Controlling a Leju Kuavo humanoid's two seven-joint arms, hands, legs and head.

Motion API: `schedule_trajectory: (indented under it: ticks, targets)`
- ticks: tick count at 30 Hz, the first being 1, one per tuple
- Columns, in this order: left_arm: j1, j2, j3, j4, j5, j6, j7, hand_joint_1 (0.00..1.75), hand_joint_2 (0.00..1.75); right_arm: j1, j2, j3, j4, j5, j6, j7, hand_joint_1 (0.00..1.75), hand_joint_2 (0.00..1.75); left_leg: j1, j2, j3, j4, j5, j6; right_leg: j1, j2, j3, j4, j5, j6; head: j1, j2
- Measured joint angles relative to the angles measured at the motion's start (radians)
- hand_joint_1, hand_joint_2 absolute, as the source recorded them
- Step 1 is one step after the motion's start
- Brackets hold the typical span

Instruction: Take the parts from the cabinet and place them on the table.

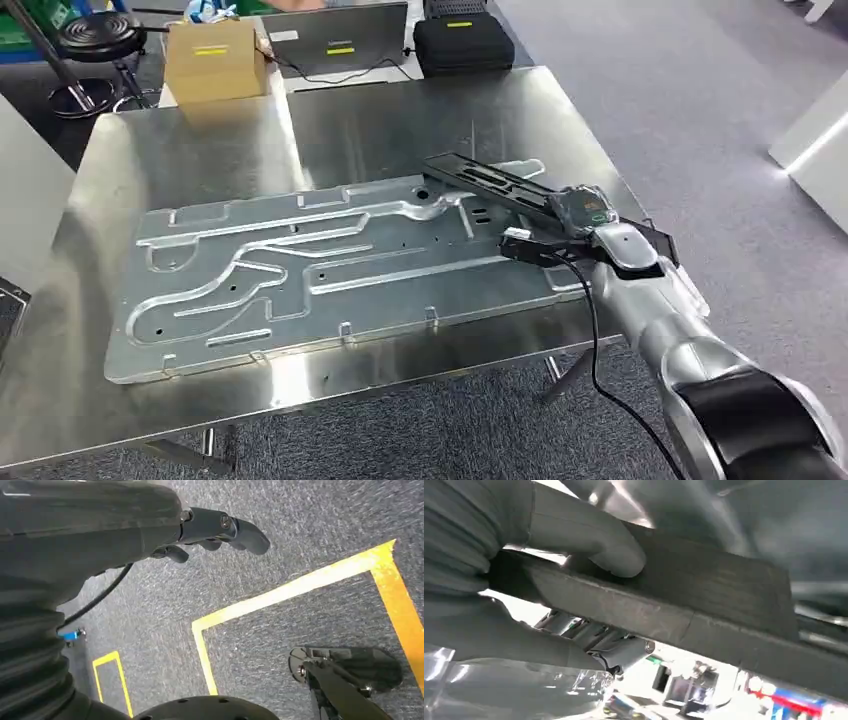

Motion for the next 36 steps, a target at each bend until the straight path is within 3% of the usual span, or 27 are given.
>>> schedule_trajectory:
  ticks: [2, 4, 5, 6, 7, 9, 10, 11, 14, 15, 16, 18, 20, 21, 22, 23, 24, 25, 26, 27, 30, 31, 32, 34, 35, 36]
  targets:
    - [0.0, -0.002, 0.0, 0.0, 0.008, -0.001, 0.007, 0.0, 1.75, -0.039, 0.013, 0.026, 0.013, 0.016, 0.057, -0.002, 1.71, 1.75, -0.003, 0.0, -0.002, -0.002, 0.004, 0.008, 0.002, -0.003, -0.038, 0.088, -0.058, -0.003, 0.0, 0.0]
    - [-0.001, -0.005, 0.002, 0.0, 0.011, -0.001, 0.018, 0.0, 1.75, -0.063, 0.032, 0.059, 0.036, 0.038, 0.116, 0.004, 1.71, 1.75, -0.008, 0.0, -0.004, -0.003, 0.006, 0.014, 0.011, -0.002, -0.112, 0.249, -0.124, -0.006, 0.0, 0.0]
    - [0.0, -0.007, 0.003, 0.0, 0.012, -0.002, 0.021, 0.0, 1.75, -0.07, 0.039, 0.077, 0.043, 0.047, 0.134, 0.012, 1.71, 1.75, -0.012, -0.001, -0.004, -0.003, 0.006, 0.016, 0.014, -0.002, -0.132, 0.291, -0.13, -0.009, 0.0, 0.0]
    - [0.0, -0.008, 0.003, 0.0, 0.013, -0.002, 0.023, 0.0, 1.75, -0.077, 0.047, 0.092, 0.049, 0.053, 0.146, 0.018, 1.71, 1.75, -0.015, -0.001, -0.003, -0.003, 0.006, 0.016, 0.017, -0.002, -0.131, 0.286, -0.114, -0.015, 0.0, 0.0]
    - [0.0, -0.009, 0.004, 0.0, 0.015, -0.003, 0.024, 0.0, 1.75, -0.086, 0.053, 0.106, 0.052, 0.056, 0.154, 0.021, 1.71, 1.75, -0.018, -0.002, -0.002, -0.003, 0.005, 0.017, 0.022, -0.002, -0.112, 0.244, -0.083, -0.024, 0.0, 0.0]
    - [0.001, -0.014, 0.005, 0.0, 0.015, -0.003, 0.023, 0.0, 1.75, -0.108, 0.058, 0.124, 0.059, 0.059, 0.175, 0.026, 1.71, 1.75, -0.023, -0.003, 0.002, -0.003, 0.004, 0.017, 0.039, 0.001, -0.031, 0.08, 0.001, -0.051, 0.0, 0.0]
    - [0.002, -0.017, 0.005, 0.0, 0.015, -0.003, 0.023, 0.0, 1.75, -0.115, 0.059, 0.131, 0.063, 0.061, 0.182, 0.028, 1.71, 1.75, -0.023, -0.003, 0.001, -0.004, 0.004, 0.017, 0.048, 0.002, -0.006, 0.023, -0.001, -0.065, -0.001, 0.0]
    - [0.001, -0.018, 0.006, 0.0, 0.014, -0.005, 0.021, 0.0, 1.75, -0.119, 0.06, 0.137, 0.066, 0.063, 0.185, 0.028, 1.71, 1.75, -0.03, -0.004, -0.002, -0.002, 0.002, 0.013, 0.05, 0.001, 0.002, -0.002, -0.004, -0.065, -0.001, 0.0]
    - [0.003, -0.018, 0.006, 0.0, 0.006, -0.01, 0.014, 0.0, 1.75, -0.12, 0.061, 0.155, 0.071, 0.07, 0.191, 0.037, 1.71, 1.75, -0.028, -0.005, 0.005, -0.016, 0.006, 0.005, 0.051, 0.002, 0.006, -0.005, -0.003, -0.064, -0.001, 0.0]
    - [0.003, -0.017, 0.006, -0.001, 0.003, -0.01, 0.012, 0.0, 1.75, -0.12, 0.061, 0.158, 0.072, 0.069, 0.191, 0.037, 1.71, 1.75, -0.035, -0.007, 0.006, -0.014, 0.001, -0.001, 0.035, -0.001, 0.017, -0.022, 0.005, -0.067, -0.002, 0.0]
    - [0.004, -0.017, 0.006, -0.001, 0.0, -0.011, 0.005, 0.0, 1.75, -0.119, 0.061, 0.161, 0.073, 0.069, 0.194, 0.037, 1.71, 1.75, -0.034, -0.003, 0.002, 0.005, -0.016, -0.007, 0.036, -0.005, 0.024, -0.031, 0.007, -0.068, -0.001, 0.0]
    - [0.004, -0.017, 0.006, -0.001, -0.002, -0.013, -0.023, 0.0, 1.75, -0.115, 0.059, 0.17, 0.079, 0.069, 0.199, 0.035, 1.71, 1.75, -0.032, -0.002, -0.055, 0.131, -0.089, -0.016, 0.036, -0.009, 0.026, -0.031, 0.007, -0.072, -0.007, 0.0]
    - [0.005, -0.016, 0.006, -0.001, -0.002, -0.011, -0.051, 0.0, 1.75, -0.107, 0.059, 0.175, 0.082, 0.067, 0.199, 0.035, 1.71, 1.75, -0.033, -0.003, -0.112, 0.259, -0.134, -0.022, 0.037, -0.012, 0.026, -0.031, 0.006, -0.073, -0.007, 0.0]
    - [0.005, -0.016, 0.006, -0.001, 0.0, -0.009, -0.062, 0.0, 1.75, -0.103, 0.059, 0.177, 0.082, 0.065, 0.199, 0.035, 1.71, 1.75, -0.033, -0.003, -0.115, 0.269, -0.123, -0.025, 0.037, -0.012, 0.026, -0.03, 0.006, -0.073, -0.007, 0.0]
    - [0.005, -0.016, 0.006, -0.001, 0.006, -0.008, -0.068, 0.0, 1.75, -0.1, 0.059, 0.179, 0.082, 0.061, 0.199, 0.035, 1.71, 1.75, -0.032, -0.002, -0.097, 0.233, -0.094, -0.027, 0.036, -0.012, 0.026, -0.028, 0.005, -0.073, -0.007, 0.0]
    - [0.004, -0.016, 0.006, -0.001, 0.008, -0.005, -0.075, 0.0, 1.75, -0.098, 0.06, 0.18, 0.082, 0.059, 0.199, 0.034, 0.0, 0.0, -0.03, -0.002, -0.06, 0.159, -0.051, -0.029, 0.034, -0.012, 0.026, -0.025, 0.004, -0.07, -0.007, 0.0]
    - [0.005, -0.016, 0.006, -0.001, 0.009, -0.002, -0.077, 0.0, 1.75, -0.096, 0.06, 0.18, 0.082, 0.055, 0.2, 0.034, 0.0, 0.0, -0.027, -0.001, -0.017, 0.072, -0.009, -0.032, 0.032, -0.011, 0.027, -0.02, 0.001, -0.067, -0.007, 0.0]
    - [0.005, -0.017, 0.006, -0.001, 0.015, 0.0, -0.08, 0.0, 1.75, -0.093, 0.062, 0.181, 0.084, 0.05, 0.21, 0.034, 0.0, 0.0, -0.023, 0.001, 0.013, 0.002, 0.002, -0.033, 0.037, -0.011, 0.025, -0.015, -0.002, -0.062, -0.008, 0.0]
    - [0.003, -0.019, 0.007, -0.001, 0.023, 0.001, -0.081, 0.0, 1.75, -0.082, 0.062, 0.183, 0.087, 0.045, 0.214, 0.035, 0.0, 0.0, -0.025, -0.002, 0.023, -0.018, -0.008, -0.024, 0.043, -0.01, 0.018, -0.006, -0.003, -0.057, -0.01, 0.0]
    - [0.0, -0.023, 0.011, 0.0, 0.034, 0.005, -0.082, 0.0, 1.75, -0.072, 0.066, 0.184, 0.089, 0.035, 0.213, 0.037, 0.0, 0.0, -0.025, -0.004, 0.019, -0.014, -0.003, -0.004, 0.042, -0.008, 0.014, -0.009, 0.001, -0.053, -0.001, 0.0]
    - [-0.002, -0.032, 0.026, -0.001, 0.054, 0.013, -0.078, 0.0, 1.75, -0.066, 0.08, 0.185, 0.091, 0.021, 0.213, 0.039, 0.0, 0.0, -0.026, 0.003, 0.021, -0.019, 0.003, 0.014, 0.041, 0.0, 0.013, -0.008, 0.003, -0.042, -0.001, 0.0]
    - [-0.003, -0.033, 0.033, -0.001, 0.058, 0.014, -0.076, 0.0, 1.75, -0.063, 0.083, 0.185, 0.092, 0.015, 0.214, 0.04, 0.0, 0.0, -0.024, 0.004, 0.022, -0.022, 0.006, 0.02, 0.036, -0.001, 0.01, 0.009, -0.012, -0.035, 0.0, 0.0]
    - [-0.003, -0.033, 0.036, -0.001, 0.059, 0.015, -0.075, 0.0, 0.0, -0.063, 0.087, 0.185, 0.092, 0.009, 0.217, 0.048, 0.0, 0.0, -0.024, 0.004, 0.021, -0.023, 0.008, 0.025, 0.036, -0.001, -0.009, 0.049, -0.043, -0.03, 0.002, 0.0]
    - [0.0, -0.033, 0.039, -0.001, 0.06, 0.016, -0.074, 0.0, 0.0, -0.055, 0.094, 0.185, 0.097, 0.0, 0.217, 0.061, 0.0, 0.0, -0.024, 0.005, 0.017, -0.023, 0.009, 0.029, 0.035, -0.001, -0.079, 0.201, -0.117, -0.023, 0.003, 0.0]
    - [0.004, -0.033, 0.043, -0.001, 0.061, 0.016, -0.074, 0.0, 0.0, -0.053, 0.096, 0.185, 0.098, -0.006, 0.216, 0.067, 0.0, 0.0, -0.024, 0.005, 0.016, -0.023, 0.009, 0.029, 0.035, -0.001, -0.108, 0.263, -0.137, -0.022, 0.003, 0.0]
    - [0.007, -0.033, 0.047, -0.001, 0.061, 0.016, -0.074, 0.0, 0.0, -0.051, 0.1, 0.185, 0.098, -0.014, 0.215, 0.07, 0.0, 0.0, -0.024, 0.005, 0.016, -0.023, 0.009, 0.029, 0.035, -0.001, -0.118, 0.284, -0.134, -0.022, 0.003, 0.0]
